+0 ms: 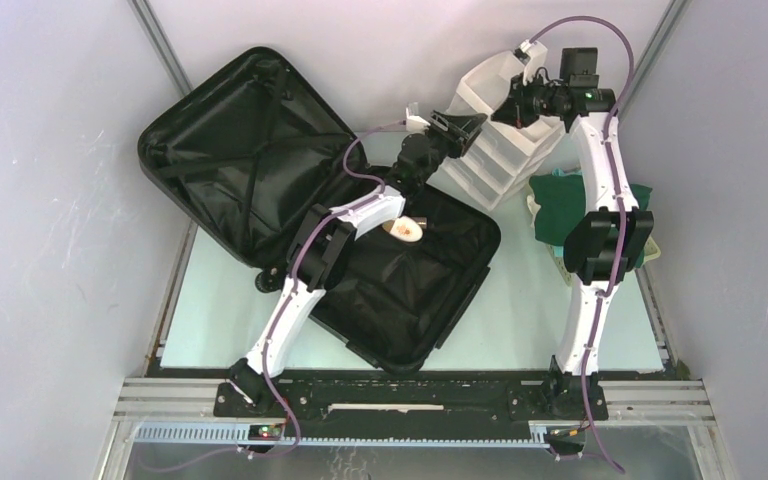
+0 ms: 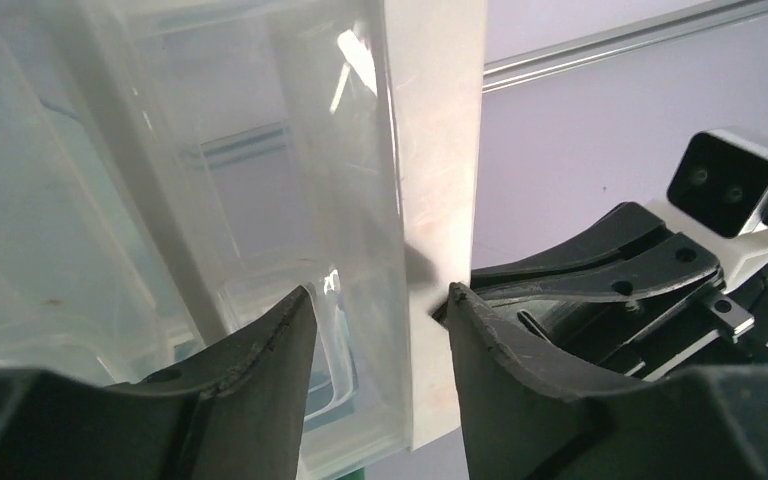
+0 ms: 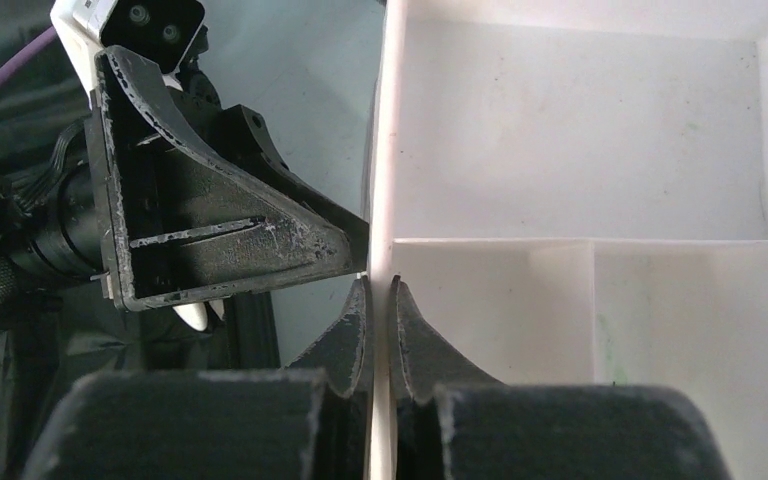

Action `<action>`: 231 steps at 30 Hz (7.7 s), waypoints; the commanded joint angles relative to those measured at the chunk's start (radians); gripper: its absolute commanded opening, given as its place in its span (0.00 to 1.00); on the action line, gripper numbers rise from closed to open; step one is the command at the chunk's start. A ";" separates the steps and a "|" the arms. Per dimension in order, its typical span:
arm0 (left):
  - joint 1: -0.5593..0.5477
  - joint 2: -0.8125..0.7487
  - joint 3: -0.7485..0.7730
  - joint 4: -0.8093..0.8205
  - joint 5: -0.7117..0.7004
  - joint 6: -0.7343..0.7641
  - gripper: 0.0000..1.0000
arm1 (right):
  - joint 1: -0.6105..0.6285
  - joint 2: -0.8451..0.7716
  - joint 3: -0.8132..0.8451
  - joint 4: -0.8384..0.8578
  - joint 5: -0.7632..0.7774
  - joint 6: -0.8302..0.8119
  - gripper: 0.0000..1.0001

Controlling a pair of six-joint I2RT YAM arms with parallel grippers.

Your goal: Open, take out, and arrange the luggage

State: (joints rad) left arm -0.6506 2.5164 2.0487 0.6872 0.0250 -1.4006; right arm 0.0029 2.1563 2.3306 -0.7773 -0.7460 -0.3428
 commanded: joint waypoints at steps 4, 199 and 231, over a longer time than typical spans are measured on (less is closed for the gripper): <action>0.002 0.004 0.083 0.148 -0.003 -0.064 0.43 | 0.005 -0.072 0.062 0.007 -0.014 0.002 0.00; 0.014 -2.085 -1.713 -0.770 -0.326 0.899 0.96 | 0.217 -0.241 -0.212 0.043 0.442 -0.104 0.00; 0.014 -2.055 -1.704 -0.756 -0.321 0.897 0.96 | 0.215 -0.035 -0.101 0.113 0.643 -0.202 0.47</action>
State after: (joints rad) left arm -0.6426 0.4595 0.3458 -0.0956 -0.3027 -0.4973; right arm 0.2184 2.1456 2.1670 -0.6910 -0.0826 -0.5560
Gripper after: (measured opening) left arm 0.956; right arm 0.450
